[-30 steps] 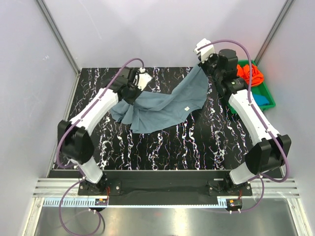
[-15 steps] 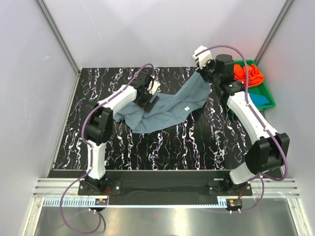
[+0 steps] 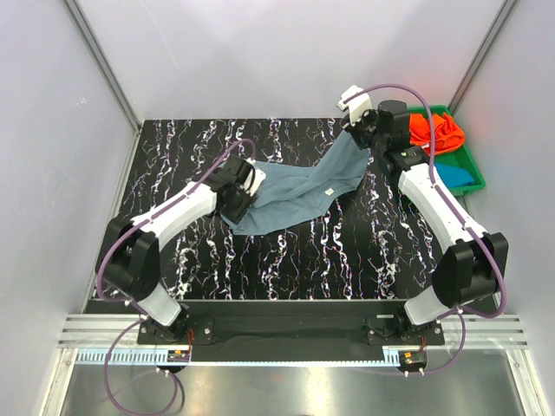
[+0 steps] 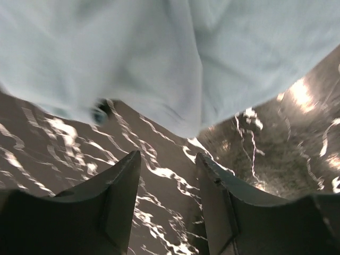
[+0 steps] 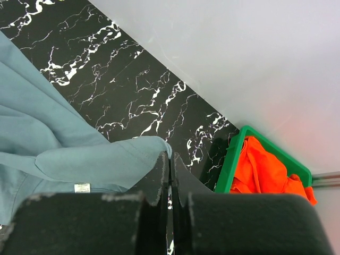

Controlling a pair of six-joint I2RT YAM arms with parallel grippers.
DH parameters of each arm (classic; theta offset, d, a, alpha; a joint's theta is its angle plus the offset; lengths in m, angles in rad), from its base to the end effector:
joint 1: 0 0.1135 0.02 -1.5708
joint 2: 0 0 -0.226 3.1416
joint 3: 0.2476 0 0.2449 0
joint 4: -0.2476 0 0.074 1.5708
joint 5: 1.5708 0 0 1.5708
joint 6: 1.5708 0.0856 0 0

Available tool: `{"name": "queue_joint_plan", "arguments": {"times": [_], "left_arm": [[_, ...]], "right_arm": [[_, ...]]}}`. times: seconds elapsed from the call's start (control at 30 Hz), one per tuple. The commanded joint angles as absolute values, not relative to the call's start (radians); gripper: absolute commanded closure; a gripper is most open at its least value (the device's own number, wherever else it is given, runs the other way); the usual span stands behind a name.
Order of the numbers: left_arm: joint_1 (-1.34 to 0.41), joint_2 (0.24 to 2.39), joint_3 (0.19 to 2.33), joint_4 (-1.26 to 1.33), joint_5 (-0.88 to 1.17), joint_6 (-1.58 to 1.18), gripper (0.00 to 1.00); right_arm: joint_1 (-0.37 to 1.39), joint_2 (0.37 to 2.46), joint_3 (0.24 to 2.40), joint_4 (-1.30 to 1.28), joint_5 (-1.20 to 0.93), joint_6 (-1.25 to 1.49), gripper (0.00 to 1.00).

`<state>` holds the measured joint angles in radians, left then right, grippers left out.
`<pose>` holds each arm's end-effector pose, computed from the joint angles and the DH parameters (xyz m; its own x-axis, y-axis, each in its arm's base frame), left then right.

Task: Fold and stack the t-shirts
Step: Flatten the tshirt out

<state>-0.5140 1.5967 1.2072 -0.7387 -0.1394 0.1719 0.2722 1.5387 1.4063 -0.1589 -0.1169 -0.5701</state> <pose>0.2987 -0.1550 0.1613 -0.7008 0.5903 -0.4005 0.5633 0.8025 0.1970 0.3906 0.1194 0.3219 -0.0307 -0.5651 -0.8245 -0.4647 0.7384 -0.4888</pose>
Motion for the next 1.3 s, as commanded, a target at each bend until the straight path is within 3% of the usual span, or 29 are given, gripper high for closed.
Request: {"name": "queue_joint_plan", "arguments": {"times": [0.0,0.67,1.0,1.13,1.27], "left_arm": [[-0.528,1.629,1.187,-0.715,-0.152,0.153,0.48],[-0.538,1.839,1.29,-0.703,-0.12,0.114,0.47],[-0.538,1.818,1.278,-0.713,-0.123,0.112,0.53],[-0.538,1.815,1.272,-0.715,-0.124,0.117,0.62],[-0.54,1.775,1.264,-0.729,-0.13,0.117,0.62]], "right_arm": [[0.273,1.545,1.463,-0.121,-0.143,-0.558,1.0],[0.273,1.545,1.468,-0.126,-0.137,-0.566,1.0],[0.273,1.536,1.445,-0.114,-0.136,-0.561,1.0],[0.273,1.539,1.448,-0.114,-0.138,-0.56,1.0],[0.273,1.539,1.448,-0.112,-0.138,-0.56,1.0]]}}
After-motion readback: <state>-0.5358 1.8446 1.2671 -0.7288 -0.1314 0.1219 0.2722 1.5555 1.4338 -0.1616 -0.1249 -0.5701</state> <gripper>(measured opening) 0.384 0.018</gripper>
